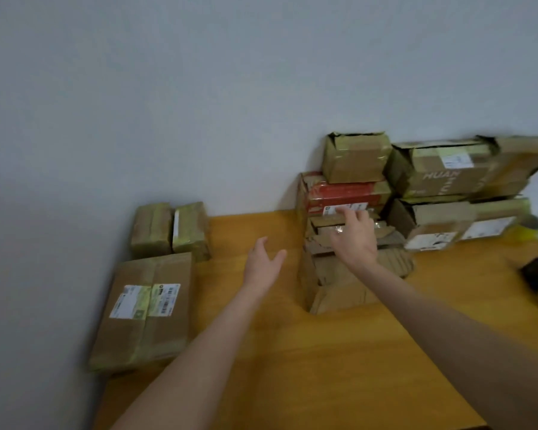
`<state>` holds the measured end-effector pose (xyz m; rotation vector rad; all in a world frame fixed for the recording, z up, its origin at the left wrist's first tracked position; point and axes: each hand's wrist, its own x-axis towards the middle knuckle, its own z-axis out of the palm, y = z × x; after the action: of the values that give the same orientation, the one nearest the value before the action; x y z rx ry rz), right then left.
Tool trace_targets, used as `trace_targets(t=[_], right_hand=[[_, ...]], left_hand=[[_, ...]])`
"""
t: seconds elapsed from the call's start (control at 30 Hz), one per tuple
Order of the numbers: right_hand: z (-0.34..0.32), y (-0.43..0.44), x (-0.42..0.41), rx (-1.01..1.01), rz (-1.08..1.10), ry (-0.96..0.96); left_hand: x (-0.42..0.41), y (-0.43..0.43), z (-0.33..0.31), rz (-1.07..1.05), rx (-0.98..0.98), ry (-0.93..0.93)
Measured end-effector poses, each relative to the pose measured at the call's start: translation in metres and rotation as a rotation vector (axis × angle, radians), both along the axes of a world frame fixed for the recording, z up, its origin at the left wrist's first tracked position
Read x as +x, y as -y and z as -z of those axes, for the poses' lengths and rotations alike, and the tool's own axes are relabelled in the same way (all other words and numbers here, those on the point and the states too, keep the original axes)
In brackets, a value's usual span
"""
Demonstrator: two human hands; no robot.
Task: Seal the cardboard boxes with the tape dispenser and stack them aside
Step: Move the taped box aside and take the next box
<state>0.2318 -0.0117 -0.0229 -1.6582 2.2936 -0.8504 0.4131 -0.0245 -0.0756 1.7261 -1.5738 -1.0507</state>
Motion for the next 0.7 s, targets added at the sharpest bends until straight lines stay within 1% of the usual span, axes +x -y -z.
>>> trace_targets(t=[0.07, 0.13, 0.2, 0.27, 0.33, 0.4, 0.47, 0.53, 0.7], right_hand=[[0.002, -0.003, -0.041, 0.037, 0.129, 0.037], [0.007, -0.006, -0.077, 0.076, 0.211, 0.163], [0.015, -0.009, -0.111, 0.13, 0.241, 0.302], [0.026, -0.011, -0.137, 0.201, 0.216, 0.452], [0.037, -0.009, -0.156, 0.274, 0.135, 0.621], [0.045, -0.008, -0.17, 0.361, 0.016, 0.706], [0.049, -0.009, -0.183, 0.389, -0.077, 0.696], [0.051, -0.013, -0.198, 0.382, -0.14, 0.616], [0.047, -0.017, -0.258, 0.383, -0.172, 0.488]], left_hand=[[-0.022, 0.0, 0.001, -0.008, 0.022, -0.065], [-0.041, 0.0, 0.004, -0.032, 0.058, -0.107], [-0.061, -0.001, 0.007, -0.065, 0.098, -0.137], [-0.079, -0.002, 0.009, -0.114, 0.124, -0.142], [-0.098, -0.005, 0.01, -0.17, 0.13, -0.129], [-0.115, -0.011, 0.011, -0.235, 0.13, -0.106], [-0.132, -0.02, 0.009, -0.294, 0.105, -0.037], [-0.15, -0.034, 0.006, -0.358, 0.081, 0.049], [-0.203, -0.065, -0.002, -0.394, 0.038, 0.151]])
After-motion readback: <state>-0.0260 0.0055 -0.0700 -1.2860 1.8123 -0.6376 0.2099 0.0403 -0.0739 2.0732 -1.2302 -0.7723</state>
